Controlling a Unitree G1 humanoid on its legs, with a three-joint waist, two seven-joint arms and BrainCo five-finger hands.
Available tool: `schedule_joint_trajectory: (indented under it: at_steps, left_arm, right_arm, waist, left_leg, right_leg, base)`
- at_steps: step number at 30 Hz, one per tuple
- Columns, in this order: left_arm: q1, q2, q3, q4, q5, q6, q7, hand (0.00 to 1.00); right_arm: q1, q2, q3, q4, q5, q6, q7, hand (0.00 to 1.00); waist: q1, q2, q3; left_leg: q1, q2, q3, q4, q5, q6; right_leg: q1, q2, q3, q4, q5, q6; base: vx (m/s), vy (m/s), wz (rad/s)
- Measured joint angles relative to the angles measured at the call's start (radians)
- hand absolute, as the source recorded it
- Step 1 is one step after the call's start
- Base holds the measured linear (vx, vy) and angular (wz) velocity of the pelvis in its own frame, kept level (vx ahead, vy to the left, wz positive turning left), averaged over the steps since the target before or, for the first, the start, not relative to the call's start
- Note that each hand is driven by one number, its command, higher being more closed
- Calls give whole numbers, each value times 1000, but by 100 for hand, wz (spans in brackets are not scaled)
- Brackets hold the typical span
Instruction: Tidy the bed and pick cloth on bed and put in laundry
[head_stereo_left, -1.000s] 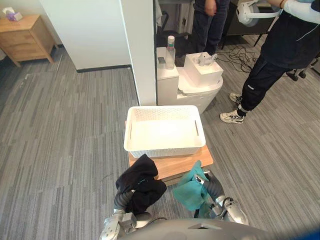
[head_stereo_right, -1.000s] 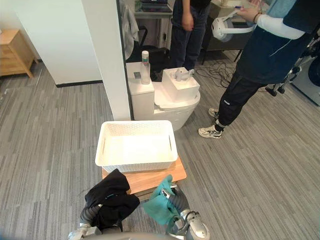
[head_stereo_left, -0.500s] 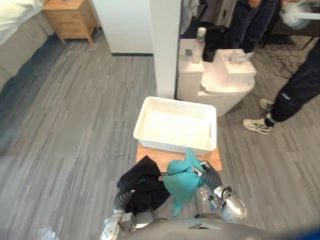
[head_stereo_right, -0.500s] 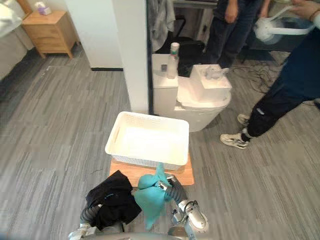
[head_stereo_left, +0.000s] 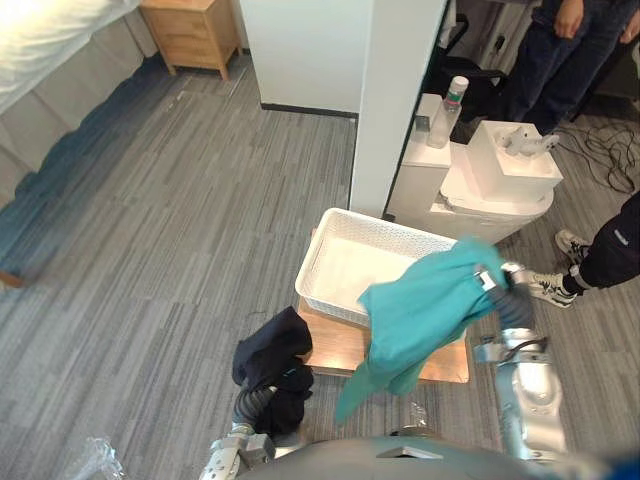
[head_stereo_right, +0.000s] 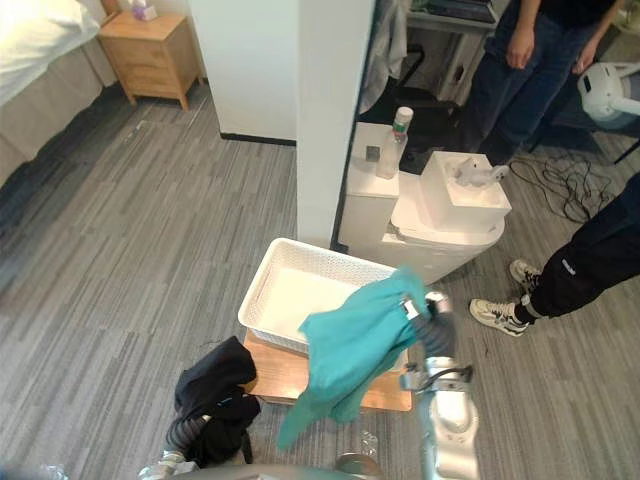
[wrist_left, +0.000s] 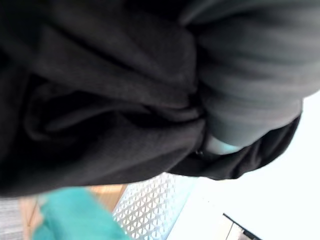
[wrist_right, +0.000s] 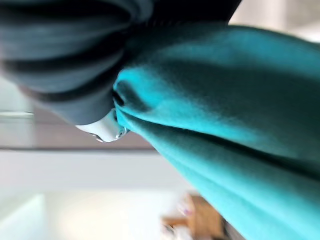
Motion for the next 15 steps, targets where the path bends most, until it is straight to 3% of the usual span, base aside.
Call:
schedule_joint_trajectory:
  at_steps: [5,7,11,15]
  left_arm:
    - [3,0,13,-2,1,21,-21,100]
    - [4,4,24,-2,1,30,-21,100]
    - [6,11,28,-2,3,70,-22,100]
    - [-5,16,25,-1,32,95,-22,100]
  right_arm:
    - [-103,-97,-91,-161,38,81,52,100]
    - [-167,-121,-89,-177,40,105,69,100]
    - [-314,-166,-52,-117,38,237,66,100]
    - [-383,-183,17,28,25,352,46,100]
  waist:
    - [1,1,-10]
    - [1,-17,-22]
    - [6,-39,-38]
    - [10,-38,-44]
  left_leg:
    - [6,7,2,-5,6,-7]
    - [-4,3,1,-8,12,-5]
    - [-7,-4,-4,-9,25,2]
    - [-13,-12,-36,-10,38,5]
  right_leg:
    - [4,7,0,-3,0,0]
    - [3,3,1,-22,0,1]
    - [5,-1,0,-37,1,2]
    - [19,-7,-31,-41,2,4]
  base:
    - [-59,-43,-3]
    - [-90,-9,-1]
    - [-88,-1,4]
    - [-49,-1,22]
